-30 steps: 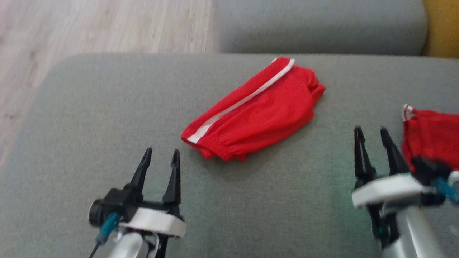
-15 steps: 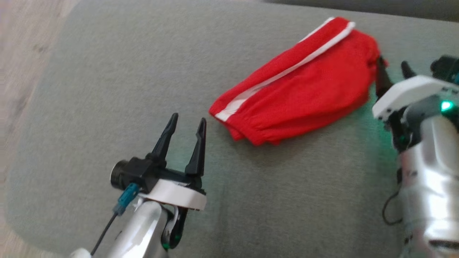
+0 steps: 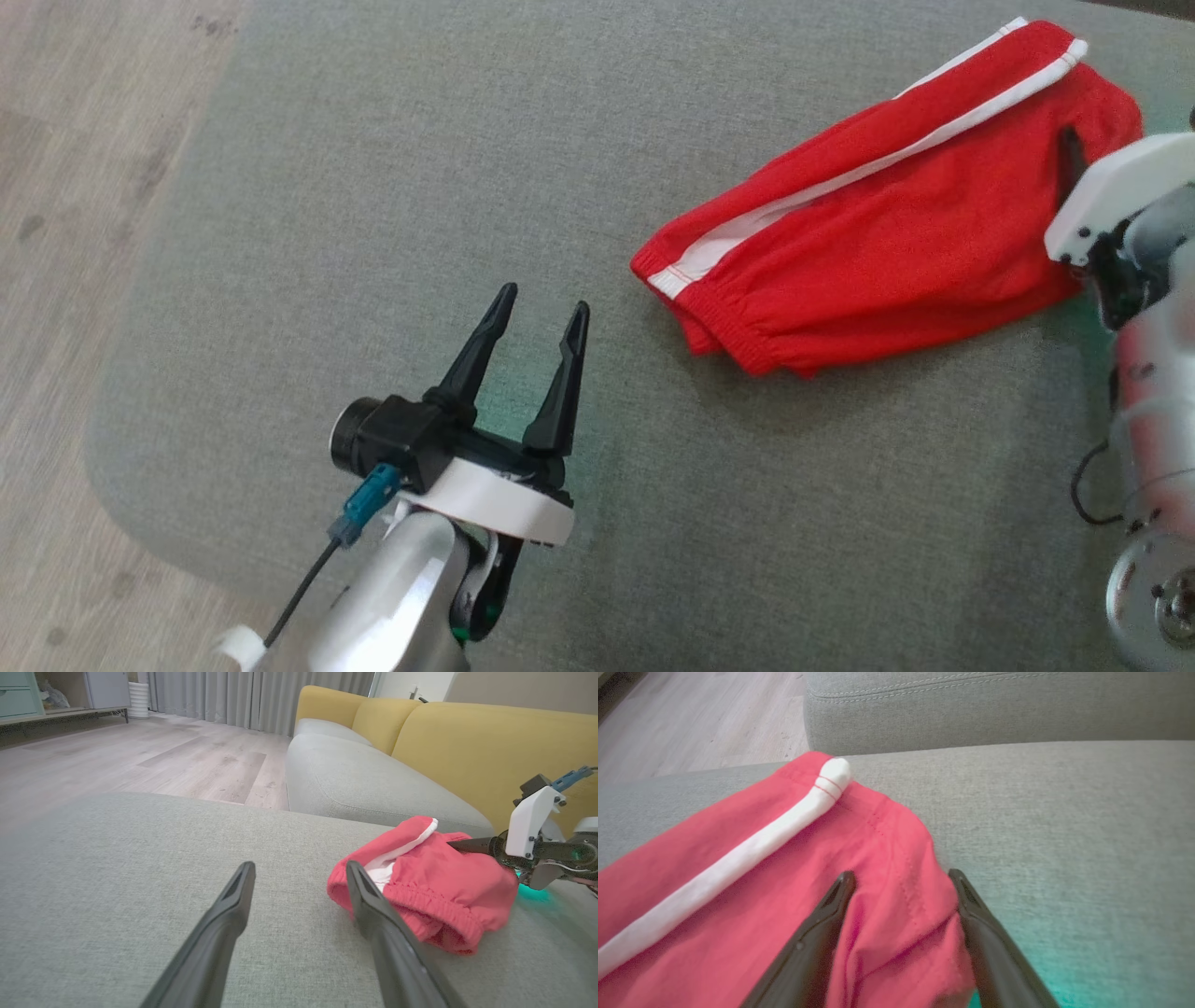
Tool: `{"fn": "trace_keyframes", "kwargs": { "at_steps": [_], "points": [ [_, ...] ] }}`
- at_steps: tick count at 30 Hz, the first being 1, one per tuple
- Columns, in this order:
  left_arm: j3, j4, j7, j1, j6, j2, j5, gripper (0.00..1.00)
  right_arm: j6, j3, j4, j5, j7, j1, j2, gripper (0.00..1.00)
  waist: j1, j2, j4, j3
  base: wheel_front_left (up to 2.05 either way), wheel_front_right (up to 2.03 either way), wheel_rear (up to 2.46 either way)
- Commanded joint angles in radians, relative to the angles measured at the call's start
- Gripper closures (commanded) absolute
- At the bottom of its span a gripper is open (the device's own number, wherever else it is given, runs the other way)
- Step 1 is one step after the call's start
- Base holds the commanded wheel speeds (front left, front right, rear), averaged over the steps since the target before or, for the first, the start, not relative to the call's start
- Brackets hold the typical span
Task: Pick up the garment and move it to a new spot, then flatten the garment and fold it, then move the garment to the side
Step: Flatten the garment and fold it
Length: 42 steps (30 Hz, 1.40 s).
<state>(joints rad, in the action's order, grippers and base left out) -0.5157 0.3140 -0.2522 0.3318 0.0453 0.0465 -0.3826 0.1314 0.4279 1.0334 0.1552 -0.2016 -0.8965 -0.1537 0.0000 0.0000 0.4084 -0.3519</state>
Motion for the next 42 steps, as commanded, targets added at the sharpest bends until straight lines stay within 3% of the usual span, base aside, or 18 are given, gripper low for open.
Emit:
{"fn": "trace_keyframes", "kwargs": {
  "at_steps": [1,2,3,10,26,42],
  "points": [
    [0.026,-0.035,-0.01,0.035,-0.009,0.004,-0.007,0.0,-0.001,-0.016,0.016,0.013,-0.02,-0.015,0.023,0.0,0.0,0.0,0.002,0.001,0.0,0.0,0.0],
    [0.025,-0.034,-0.01,0.033,-0.013,0.004,-0.009,0.0,-0.001,-0.014,0.03,0.018,-0.019,-0.018,0.028,0.74,0.0,0.0,0.0,0.005,0.0,0.0,0.0],
    [0.027,-0.032,-0.01,0.031,-0.016,0.004,-0.01,0.0,-0.001,-0.013,0.042,0.023,-0.014,-0.019,0.033,1.0,0.0,0.0,-0.004,0.011,0.0,0.0,0.0],
    [0.038,-0.014,-0.01,0.015,-0.019,0.004,0.0,0.0,-0.001,-0.017,0.097,0.007,0.094,-0.002,0.061,1.0,0.0,0.0,-0.055,0.072,0.0,0.0,0.0],
    [0.085,0.033,-0.01,-0.115,0.002,0.004,0.044,0.0,-0.001,-0.031,0.152,-0.258,0.389,0.215,0.103,1.0,0.0,0.0,-0.249,0.281,0.0,0.0,0.0],
    [0.083,0.034,-0.01,-0.152,0.01,0.004,0.056,0.0,-0.001,0.047,0.103,-0.349,0.455,0.34,0.103,1.0,0.0,0.0,-0.274,0.294,0.0,0.0,0.0]
  ]
}}
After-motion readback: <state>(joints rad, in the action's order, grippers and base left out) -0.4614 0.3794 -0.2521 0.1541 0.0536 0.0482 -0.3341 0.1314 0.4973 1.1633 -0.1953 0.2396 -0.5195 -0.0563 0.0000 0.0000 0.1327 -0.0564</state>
